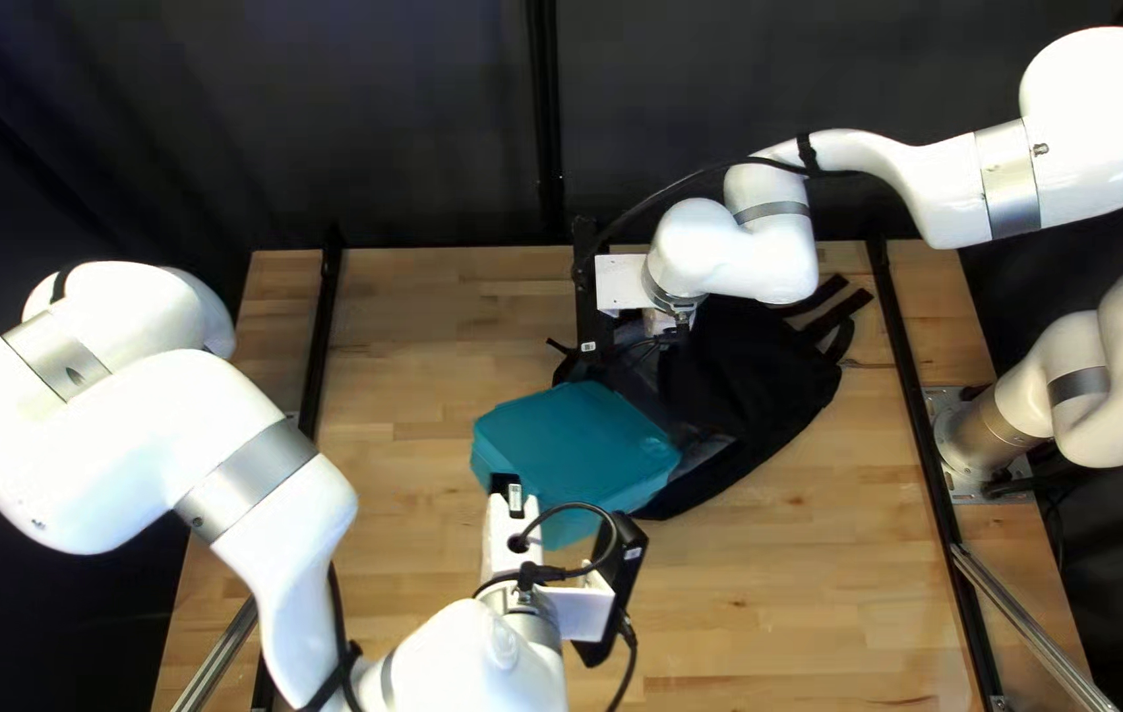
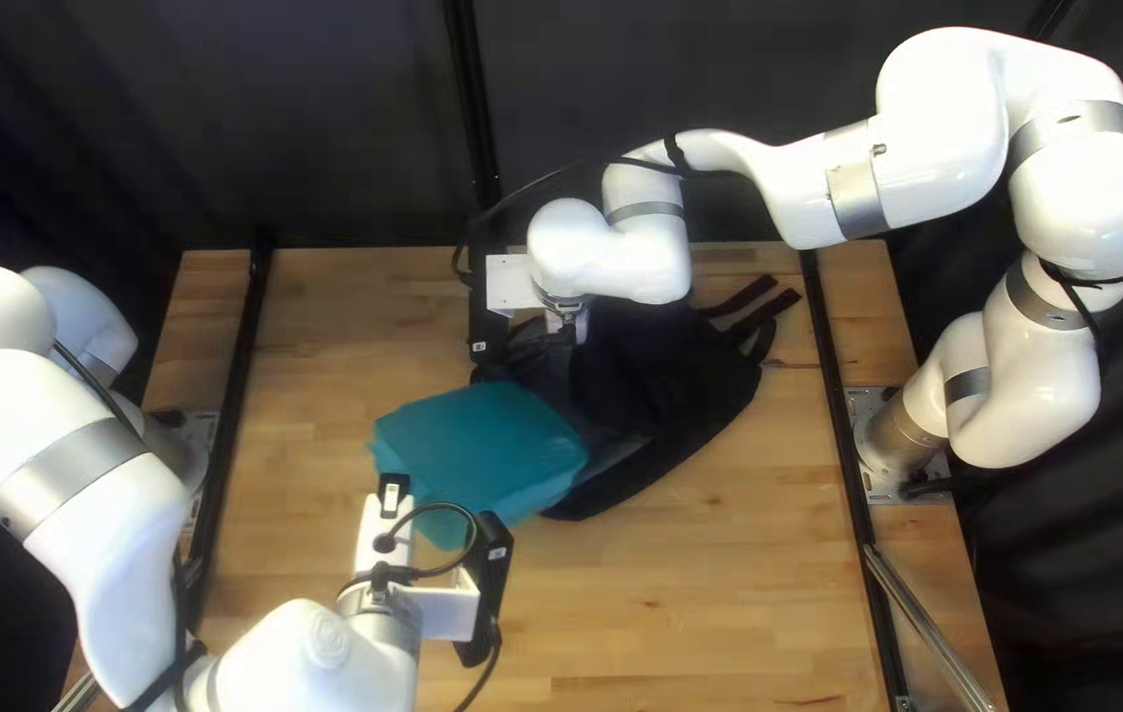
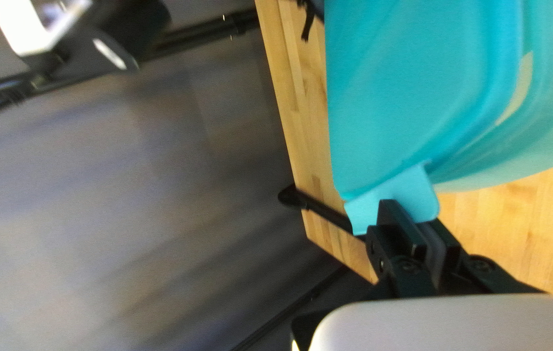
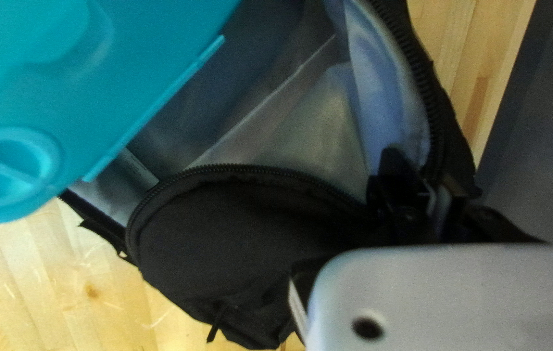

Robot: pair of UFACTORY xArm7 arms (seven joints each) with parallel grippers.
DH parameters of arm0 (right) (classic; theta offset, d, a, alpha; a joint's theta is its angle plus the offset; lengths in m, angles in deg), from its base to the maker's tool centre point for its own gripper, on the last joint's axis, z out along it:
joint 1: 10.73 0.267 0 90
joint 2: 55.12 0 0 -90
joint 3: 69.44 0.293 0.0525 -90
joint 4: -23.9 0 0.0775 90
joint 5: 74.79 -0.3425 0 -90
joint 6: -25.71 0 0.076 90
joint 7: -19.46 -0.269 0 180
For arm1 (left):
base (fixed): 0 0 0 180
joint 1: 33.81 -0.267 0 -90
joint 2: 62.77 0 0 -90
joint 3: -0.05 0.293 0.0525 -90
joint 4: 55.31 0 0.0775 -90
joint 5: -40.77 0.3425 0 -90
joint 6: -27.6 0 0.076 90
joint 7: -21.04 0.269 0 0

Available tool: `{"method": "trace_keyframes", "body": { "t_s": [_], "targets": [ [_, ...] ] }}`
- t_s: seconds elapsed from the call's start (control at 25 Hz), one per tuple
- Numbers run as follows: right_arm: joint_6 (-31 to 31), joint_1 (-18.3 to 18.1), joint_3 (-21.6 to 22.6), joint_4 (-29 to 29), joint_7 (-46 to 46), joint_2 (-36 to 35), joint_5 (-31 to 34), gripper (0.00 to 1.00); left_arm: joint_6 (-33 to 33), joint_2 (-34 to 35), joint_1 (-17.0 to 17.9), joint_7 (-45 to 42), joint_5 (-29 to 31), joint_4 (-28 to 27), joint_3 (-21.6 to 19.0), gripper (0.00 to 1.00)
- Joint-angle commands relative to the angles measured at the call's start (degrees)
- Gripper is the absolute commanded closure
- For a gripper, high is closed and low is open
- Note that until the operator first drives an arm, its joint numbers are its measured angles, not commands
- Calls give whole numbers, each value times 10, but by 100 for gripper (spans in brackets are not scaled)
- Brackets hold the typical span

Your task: Remove a lunch box from a kids backpack

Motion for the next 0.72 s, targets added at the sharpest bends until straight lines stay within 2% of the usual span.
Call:
{"method": "trace_keyframes", "body": {
  "t_s": [0.04,0.16,0.44,0.72],
  "targets": [
    [-1,1,1,6,-1,3,1,100,14,28,-8,-6,-18,46,-2,100],
    [1,2,2,14,-4,11,1,100,24,49,-13,-11,-31,79,-2,100],
    [5,3,3,24,-7,23,3,100,32,61,-16,-21,-49,107,-2,100],
    [3,3,3,34,-10,31,5,100,26,72,-5,-45,-80,123,-13,100]
  ]
}}
